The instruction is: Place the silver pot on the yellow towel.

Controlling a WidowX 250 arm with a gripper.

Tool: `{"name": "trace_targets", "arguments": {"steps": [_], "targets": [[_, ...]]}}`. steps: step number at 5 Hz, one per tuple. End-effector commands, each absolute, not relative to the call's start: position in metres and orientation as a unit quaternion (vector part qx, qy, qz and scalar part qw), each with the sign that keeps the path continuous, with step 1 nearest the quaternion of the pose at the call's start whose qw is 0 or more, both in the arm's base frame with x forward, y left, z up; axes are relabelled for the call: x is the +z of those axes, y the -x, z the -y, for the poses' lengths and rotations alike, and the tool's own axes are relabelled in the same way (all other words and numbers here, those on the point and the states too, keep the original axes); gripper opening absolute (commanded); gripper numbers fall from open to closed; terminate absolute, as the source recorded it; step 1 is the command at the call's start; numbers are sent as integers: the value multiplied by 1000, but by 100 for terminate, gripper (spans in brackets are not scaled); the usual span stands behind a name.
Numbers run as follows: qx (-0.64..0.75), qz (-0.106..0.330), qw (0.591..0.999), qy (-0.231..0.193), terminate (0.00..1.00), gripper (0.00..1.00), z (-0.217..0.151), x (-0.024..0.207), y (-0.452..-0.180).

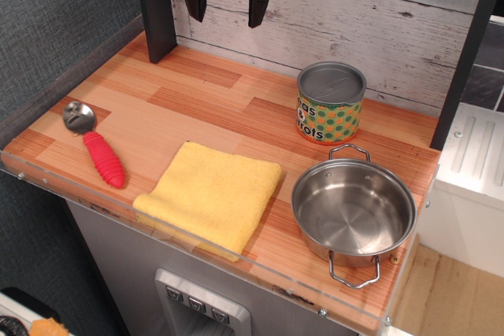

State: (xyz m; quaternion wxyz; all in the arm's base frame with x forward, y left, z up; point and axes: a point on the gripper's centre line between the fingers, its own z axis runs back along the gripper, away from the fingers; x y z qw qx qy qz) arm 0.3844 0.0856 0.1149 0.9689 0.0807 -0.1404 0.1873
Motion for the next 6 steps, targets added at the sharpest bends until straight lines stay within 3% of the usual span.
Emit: {"name": "trace_targets", "arguments": {"steps": [1, 3, 5, 6], "targets": [[187, 140, 969, -81, 0, 100, -86, 115, -384], [184, 141, 971, -58, 0, 100, -52, 118, -362], [168, 134, 976, -44, 0, 100, -9, 130, -320], [147, 127, 980, -33, 0, 100, 14, 123, -306]]}}
